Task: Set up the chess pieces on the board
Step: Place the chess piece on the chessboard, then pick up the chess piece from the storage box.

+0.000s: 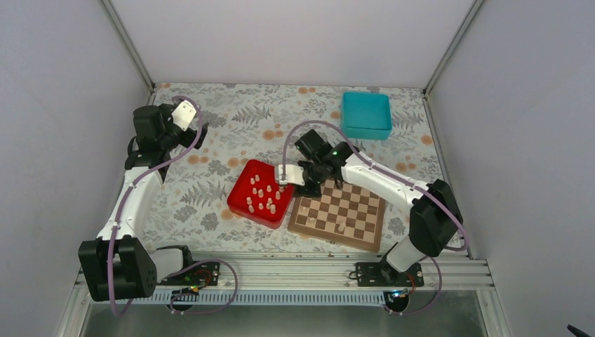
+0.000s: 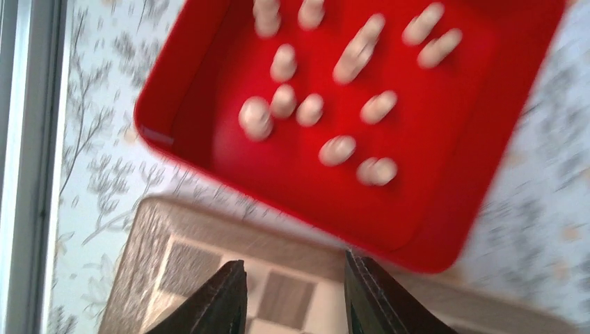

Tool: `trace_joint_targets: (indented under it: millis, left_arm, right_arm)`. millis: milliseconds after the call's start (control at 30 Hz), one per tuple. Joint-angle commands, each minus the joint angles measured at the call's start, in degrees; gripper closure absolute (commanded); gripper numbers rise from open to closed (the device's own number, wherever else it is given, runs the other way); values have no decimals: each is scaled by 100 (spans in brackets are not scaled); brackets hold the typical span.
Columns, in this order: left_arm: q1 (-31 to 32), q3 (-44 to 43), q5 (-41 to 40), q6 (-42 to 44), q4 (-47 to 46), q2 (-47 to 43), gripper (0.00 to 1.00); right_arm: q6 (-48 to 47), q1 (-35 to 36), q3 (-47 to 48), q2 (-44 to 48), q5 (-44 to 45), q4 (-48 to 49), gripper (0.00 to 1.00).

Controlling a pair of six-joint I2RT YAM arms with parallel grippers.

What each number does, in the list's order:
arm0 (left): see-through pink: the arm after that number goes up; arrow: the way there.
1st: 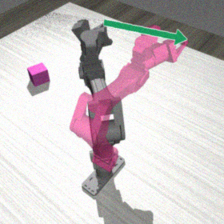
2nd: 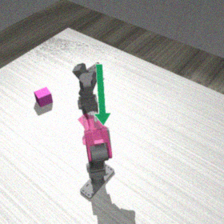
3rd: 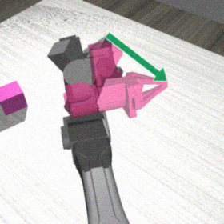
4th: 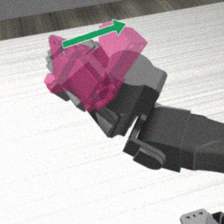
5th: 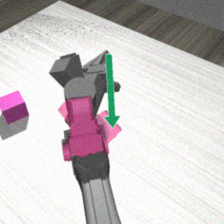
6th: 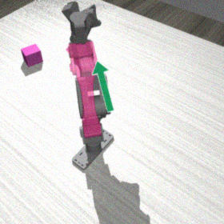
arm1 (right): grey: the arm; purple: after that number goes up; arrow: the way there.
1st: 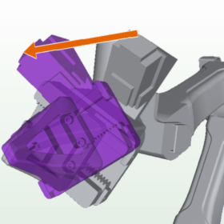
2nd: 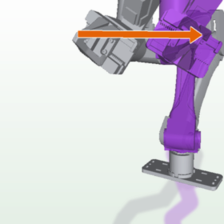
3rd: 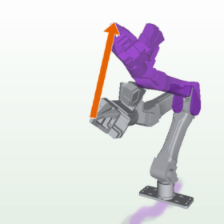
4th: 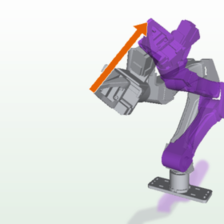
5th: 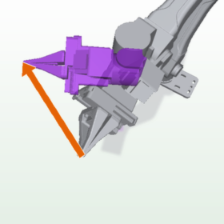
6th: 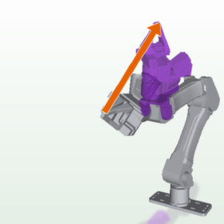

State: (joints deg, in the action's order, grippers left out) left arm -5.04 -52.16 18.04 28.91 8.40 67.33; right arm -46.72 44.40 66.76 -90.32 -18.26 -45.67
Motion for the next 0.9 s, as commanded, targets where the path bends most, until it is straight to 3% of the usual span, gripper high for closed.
trace_joint_targets:
  millis: [0,400,867]
  left_arm:
    - [-37,-37,55,-34,-137,-12,0]
    - [-32,37,85,-70,-190,-63,0]
    - [-32,161,92,-103,-243,-147,0]
  right_arm:
    - [52,364,881,-309,205,-147,63]
    - [175,1186,2657,-2315,123,360,73]
    - [119,1396,2972,-3009,266,522,76]
